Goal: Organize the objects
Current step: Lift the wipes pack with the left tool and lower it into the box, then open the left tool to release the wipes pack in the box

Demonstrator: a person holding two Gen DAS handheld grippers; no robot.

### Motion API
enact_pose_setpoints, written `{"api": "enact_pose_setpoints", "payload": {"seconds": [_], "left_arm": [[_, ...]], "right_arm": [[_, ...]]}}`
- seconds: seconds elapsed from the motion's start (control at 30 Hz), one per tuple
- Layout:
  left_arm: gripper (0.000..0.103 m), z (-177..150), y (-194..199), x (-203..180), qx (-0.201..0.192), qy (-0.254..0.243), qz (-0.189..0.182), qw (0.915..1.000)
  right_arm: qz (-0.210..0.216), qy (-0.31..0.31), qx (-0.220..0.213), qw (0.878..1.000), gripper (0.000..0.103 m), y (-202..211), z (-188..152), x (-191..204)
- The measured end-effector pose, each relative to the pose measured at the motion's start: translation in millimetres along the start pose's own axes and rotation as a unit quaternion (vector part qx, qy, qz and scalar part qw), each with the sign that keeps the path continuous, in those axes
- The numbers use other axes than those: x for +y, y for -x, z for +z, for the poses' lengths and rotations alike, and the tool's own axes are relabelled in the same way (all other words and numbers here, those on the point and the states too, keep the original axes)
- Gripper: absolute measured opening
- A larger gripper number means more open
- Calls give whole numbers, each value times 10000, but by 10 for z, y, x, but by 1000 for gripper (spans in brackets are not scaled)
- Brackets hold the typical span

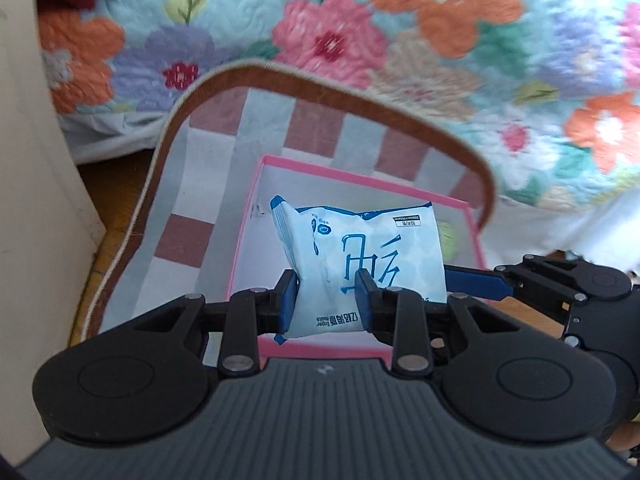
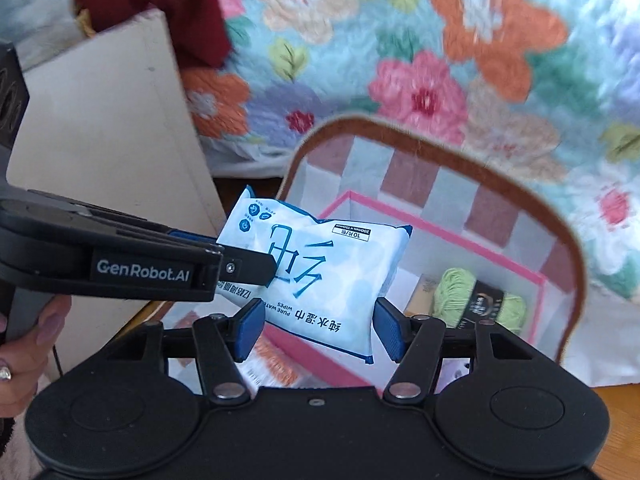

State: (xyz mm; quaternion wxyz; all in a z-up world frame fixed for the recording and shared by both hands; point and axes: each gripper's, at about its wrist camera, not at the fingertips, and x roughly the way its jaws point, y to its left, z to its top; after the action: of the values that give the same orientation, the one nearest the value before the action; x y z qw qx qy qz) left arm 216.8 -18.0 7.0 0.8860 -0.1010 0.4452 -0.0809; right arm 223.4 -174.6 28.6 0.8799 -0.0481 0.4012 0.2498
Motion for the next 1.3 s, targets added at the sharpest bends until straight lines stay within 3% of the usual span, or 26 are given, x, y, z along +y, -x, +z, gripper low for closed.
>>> {"api": "enact_pose_setpoints", "payload": {"seconds": [0.23, 0.37, 0.57, 0.9, 0.97, 1.03, 1.3], "left_arm": [[30, 207, -848, 146, 558, 117, 219, 9981], [30, 303, -1156, 151, 725, 23, 310, 9969], [29, 403, -1496, 54, 973, -181, 535, 9936], [31, 463, -1653, -166, 635, -665, 908, 9916], [36, 455, -1623, -160, 490, -645, 896, 9927], [41, 462, -1587, -154, 590, -608, 918, 9922], [41, 421, -1015, -180, 875, -524, 723, 9921]], "right_arm": [[218, -155, 197, 9994, 57, -784, 79, -552], [262, -368, 343, 9984, 47, -1103, 136, -787], [308, -796, 843, 9928, 45, -1483, 198, -1031], [213, -1276, 1048, 9860, 45, -1643, 167, -1147], [74, -1253, 1060, 9864, 46, -1648, 158, -1149], [5, -1248, 969, 9874, 47, -1596, 158, -1140], [33, -1025, 995, 9897, 47, -1088, 210, -999]]}}
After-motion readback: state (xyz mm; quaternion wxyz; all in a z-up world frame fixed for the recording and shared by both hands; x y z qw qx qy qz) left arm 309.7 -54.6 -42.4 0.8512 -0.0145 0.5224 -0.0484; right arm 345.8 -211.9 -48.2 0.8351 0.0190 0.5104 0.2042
